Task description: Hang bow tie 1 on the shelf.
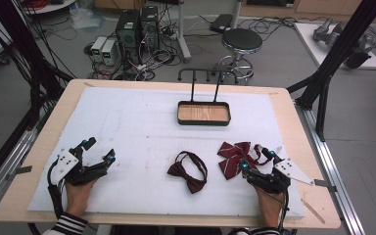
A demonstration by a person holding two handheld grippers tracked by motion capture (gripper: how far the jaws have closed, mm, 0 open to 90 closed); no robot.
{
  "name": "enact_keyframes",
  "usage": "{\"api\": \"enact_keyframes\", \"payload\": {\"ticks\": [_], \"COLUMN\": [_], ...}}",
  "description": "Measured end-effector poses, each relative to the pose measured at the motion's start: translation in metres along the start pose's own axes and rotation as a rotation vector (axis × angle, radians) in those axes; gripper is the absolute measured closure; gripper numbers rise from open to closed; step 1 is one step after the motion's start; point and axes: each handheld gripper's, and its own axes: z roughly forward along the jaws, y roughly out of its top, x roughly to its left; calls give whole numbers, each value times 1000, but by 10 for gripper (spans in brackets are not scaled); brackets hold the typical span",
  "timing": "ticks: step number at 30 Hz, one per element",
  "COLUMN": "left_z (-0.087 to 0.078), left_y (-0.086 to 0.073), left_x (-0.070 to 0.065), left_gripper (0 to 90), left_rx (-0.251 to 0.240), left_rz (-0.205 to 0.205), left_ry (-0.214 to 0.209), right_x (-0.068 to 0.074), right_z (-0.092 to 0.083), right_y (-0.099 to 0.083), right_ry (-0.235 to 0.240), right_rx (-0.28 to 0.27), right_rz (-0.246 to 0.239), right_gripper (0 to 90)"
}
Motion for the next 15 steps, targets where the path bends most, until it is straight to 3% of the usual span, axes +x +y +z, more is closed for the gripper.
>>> {"api": "enact_keyframes", "payload": {"ticks": [15], "left_z": [0], "left_y": [0], "left_x": [0], "left_gripper": [177], "left_rx": [-4], "left_rz": [1], "left_ry": [1], "right_x": [1], "right_z": [0], "right_y": [0], "right_ry": [-6], "right_rx": [1], "right_rz": [-12], "right_gripper": [107]}}
